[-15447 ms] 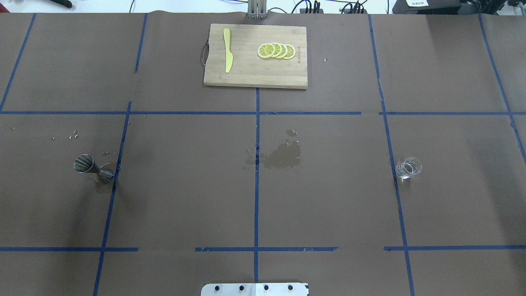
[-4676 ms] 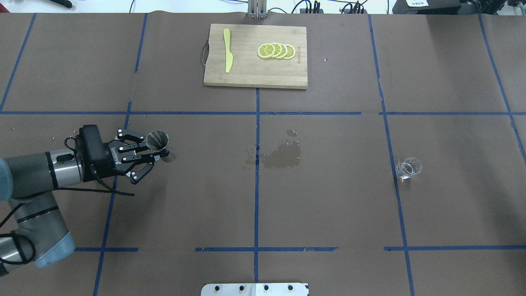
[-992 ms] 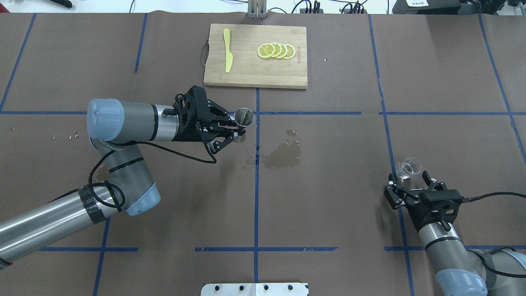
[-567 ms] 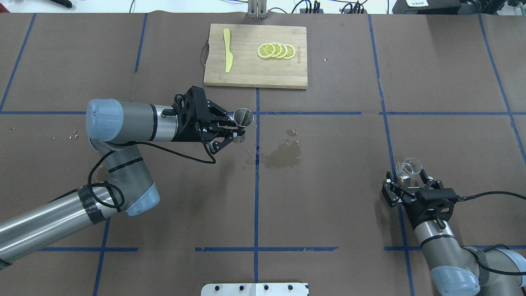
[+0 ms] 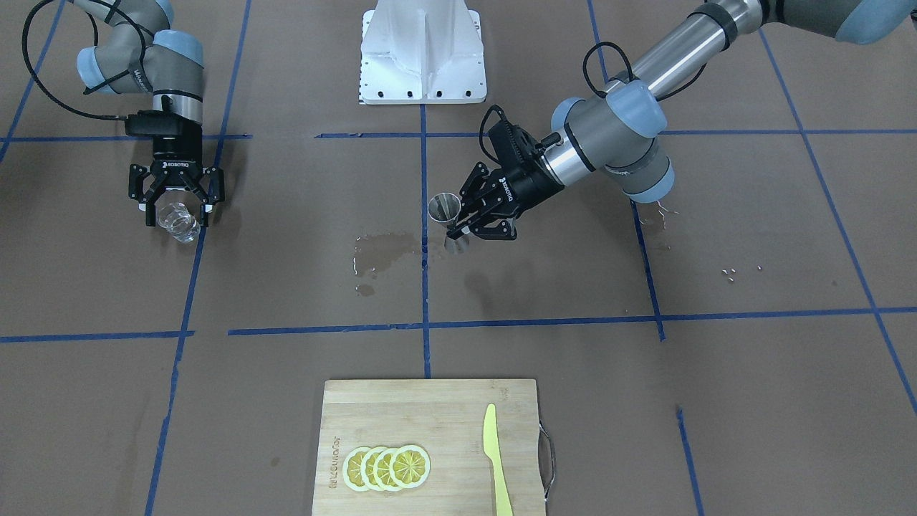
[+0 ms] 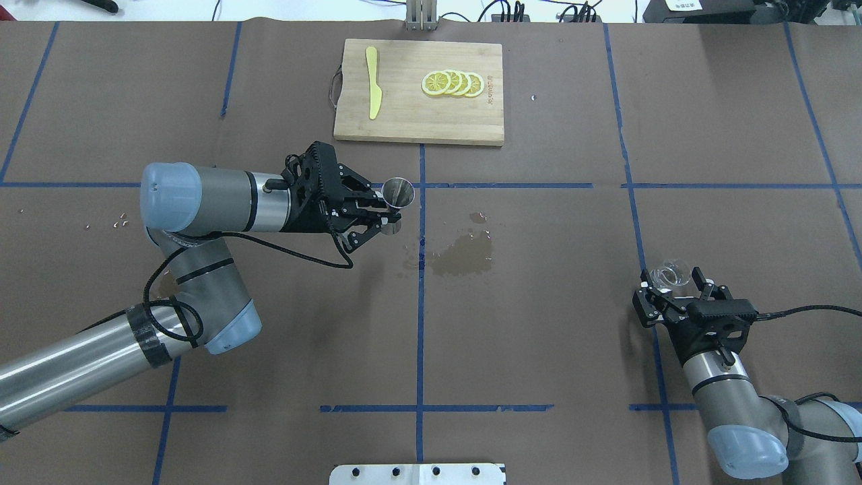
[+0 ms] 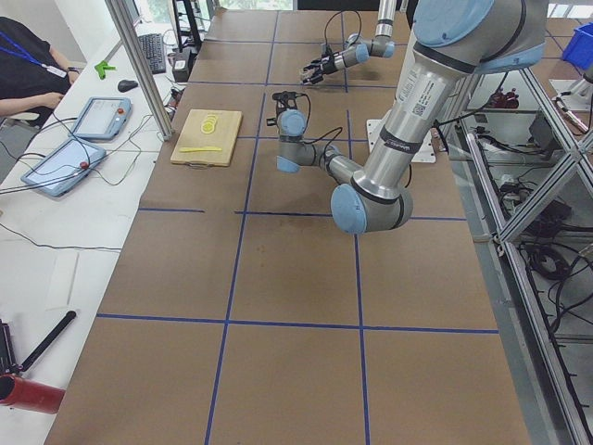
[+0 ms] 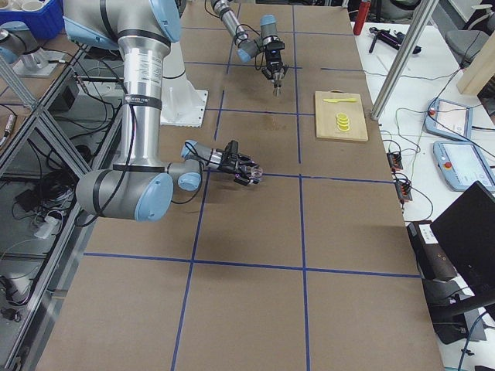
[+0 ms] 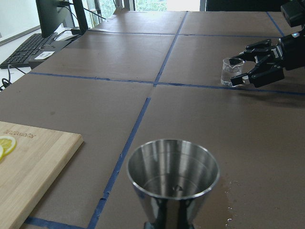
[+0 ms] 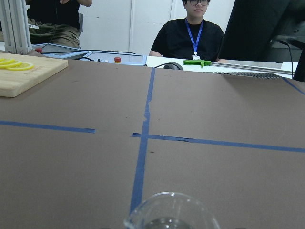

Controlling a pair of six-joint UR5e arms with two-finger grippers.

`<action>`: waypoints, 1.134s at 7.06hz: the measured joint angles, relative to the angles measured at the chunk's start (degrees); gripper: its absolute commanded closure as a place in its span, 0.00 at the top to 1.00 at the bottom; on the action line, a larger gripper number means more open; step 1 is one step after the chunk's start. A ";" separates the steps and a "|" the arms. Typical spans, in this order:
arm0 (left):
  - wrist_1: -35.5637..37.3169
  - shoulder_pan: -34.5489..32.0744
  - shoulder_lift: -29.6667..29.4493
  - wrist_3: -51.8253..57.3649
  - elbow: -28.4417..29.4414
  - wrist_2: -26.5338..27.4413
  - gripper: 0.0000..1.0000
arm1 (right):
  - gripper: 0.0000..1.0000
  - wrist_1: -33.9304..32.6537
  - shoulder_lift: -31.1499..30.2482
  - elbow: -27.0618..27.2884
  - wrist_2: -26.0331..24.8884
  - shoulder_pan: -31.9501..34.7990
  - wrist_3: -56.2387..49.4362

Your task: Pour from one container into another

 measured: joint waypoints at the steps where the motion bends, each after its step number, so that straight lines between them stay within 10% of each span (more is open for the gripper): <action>1: -0.01 0.00 0.03 0.00 0.00 0.00 0.00 | 0.09 0.00 0.04 0.01 0.02 0.09 0.07; 8: -0.21 -0.03 0.12 0.02 0.00 -0.09 0.00 | 0.00 3.33 0.56 2.26 1.05 3.20 -10.85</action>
